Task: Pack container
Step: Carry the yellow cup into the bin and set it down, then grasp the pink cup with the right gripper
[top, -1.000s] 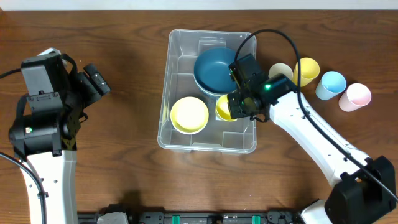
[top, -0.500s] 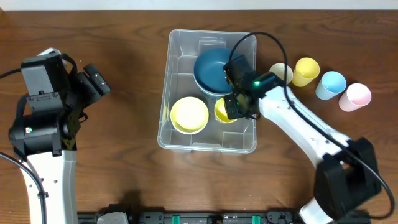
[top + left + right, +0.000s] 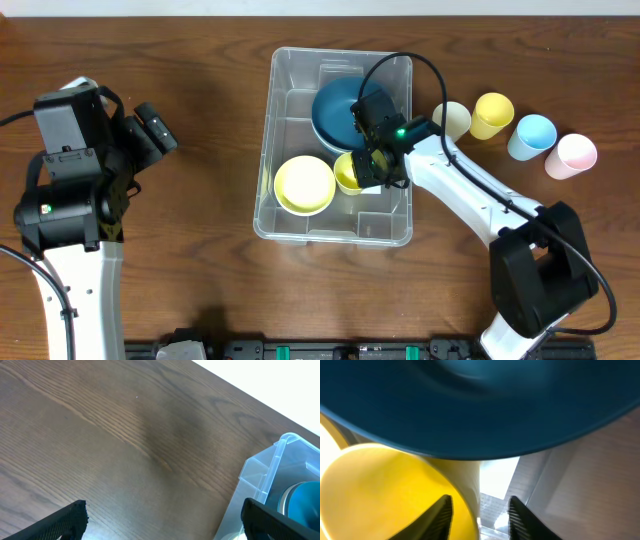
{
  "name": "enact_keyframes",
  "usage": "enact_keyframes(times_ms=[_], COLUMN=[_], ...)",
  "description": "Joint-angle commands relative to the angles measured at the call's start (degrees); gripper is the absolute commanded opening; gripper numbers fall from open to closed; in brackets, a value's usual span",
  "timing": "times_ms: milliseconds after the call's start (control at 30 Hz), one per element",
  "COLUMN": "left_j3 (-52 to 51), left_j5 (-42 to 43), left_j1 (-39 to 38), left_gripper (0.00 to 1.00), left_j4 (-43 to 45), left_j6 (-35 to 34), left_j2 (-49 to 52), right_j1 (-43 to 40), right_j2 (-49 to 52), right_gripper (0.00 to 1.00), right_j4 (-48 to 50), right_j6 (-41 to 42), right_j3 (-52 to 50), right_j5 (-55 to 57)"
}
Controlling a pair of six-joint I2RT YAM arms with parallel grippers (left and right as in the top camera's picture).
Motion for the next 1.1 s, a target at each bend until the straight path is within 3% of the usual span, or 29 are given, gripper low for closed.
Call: enact_keyframes(times_ms=[0, 200, 433, 667, 1067], left_j3=[0.98, 0.98, 0.98, 0.98, 0.98], left_j5=[-0.46, -0.46, -0.46, -0.46, -0.46], left_j1=[0.31, 0.31, 0.31, 0.31, 0.31], left_gripper=[0.98, 0.98, 0.98, 0.98, 0.98], left_j4=[-0.09, -0.09, -0.09, -0.09, -0.09], left_j6=[-0.09, -0.09, -0.09, -0.09, -0.09], left_j2=[-0.2, -0.2, -0.2, -0.2, -0.2], right_j1=[-1.38, -12.13, -38.91, -57.57, -60.89], right_j2=[-5.31, -19.19, -27.21, -21.35, 0.0], right_gripper=[0.46, 0.61, 0.65, 0.68, 0.62], right_j4=[-1.18, -3.28, -6.38, -6.43, -2.99], right_j6=[-0.42, -0.42, -0.59, 2.25, 3.48], right_j3=[3.28, 5.62, 5.6, 4.11, 4.11], right_j5=[0.44, 0.44, 1.2, 0.09, -2.91])
